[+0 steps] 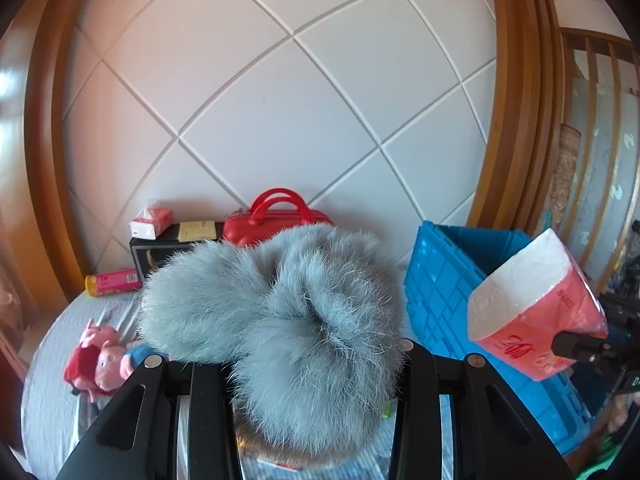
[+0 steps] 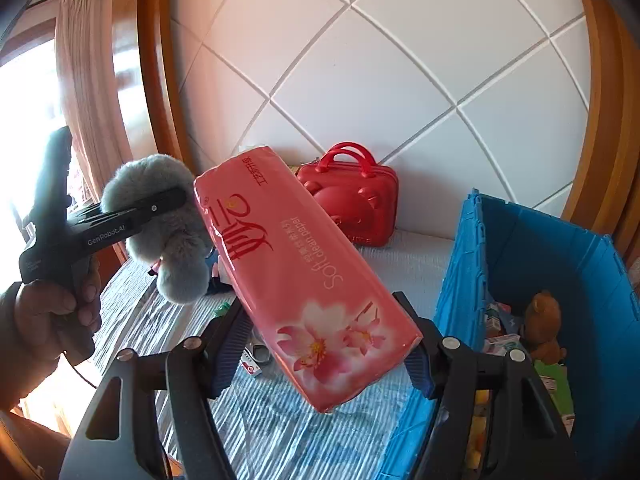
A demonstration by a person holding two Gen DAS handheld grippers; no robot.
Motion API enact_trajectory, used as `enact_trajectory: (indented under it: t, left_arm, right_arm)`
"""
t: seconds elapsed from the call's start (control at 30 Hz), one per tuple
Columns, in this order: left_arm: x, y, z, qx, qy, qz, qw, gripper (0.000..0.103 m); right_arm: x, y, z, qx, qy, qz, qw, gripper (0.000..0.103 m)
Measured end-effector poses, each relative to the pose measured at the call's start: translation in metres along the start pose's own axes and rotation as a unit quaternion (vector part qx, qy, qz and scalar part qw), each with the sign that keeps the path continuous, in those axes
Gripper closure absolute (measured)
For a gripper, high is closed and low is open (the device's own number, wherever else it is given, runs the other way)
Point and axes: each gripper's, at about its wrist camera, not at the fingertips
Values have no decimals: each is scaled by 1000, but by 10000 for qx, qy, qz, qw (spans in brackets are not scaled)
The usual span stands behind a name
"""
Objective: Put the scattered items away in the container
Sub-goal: 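Carry the grey plush and pink tissue pack over the blue crate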
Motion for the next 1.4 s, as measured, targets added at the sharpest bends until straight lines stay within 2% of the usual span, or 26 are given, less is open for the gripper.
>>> enact_trajectory:
  t: [0.23,0.43,0.93,1.13,1.4]
  left_arm:
    - [-59,-24,0,-163,218,-195,9994,66]
    - [-118,-41,-2,-258,594,-467,9968,66]
    - [-254,-66,15,-423,1656,-1064,9795,66]
    - [-296,-76,4,-490,1837,-1249,9738,66]
    - [-329,-85,-10,-464,2001,-1347,9694,66]
  right_arm:
    - [-34,-2,47,-407,205,-80,9989,36]
    - [-67,10,76,-502,448,-254,9974,36]
    - [-155,60,150,-667,1408,-1157,9810,36]
    - [-177,78,168,-720,1669,-1416,9731,36]
    - [-206,92,176,-654,1864,-1647,9664,36]
Point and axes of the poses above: each gripper's, at about its wrist camera, not at the fingertips, and z roughly against the way its jaws point, x to its left, y to its underside, and after that the axes turned 12 degrees about -y, right-handed
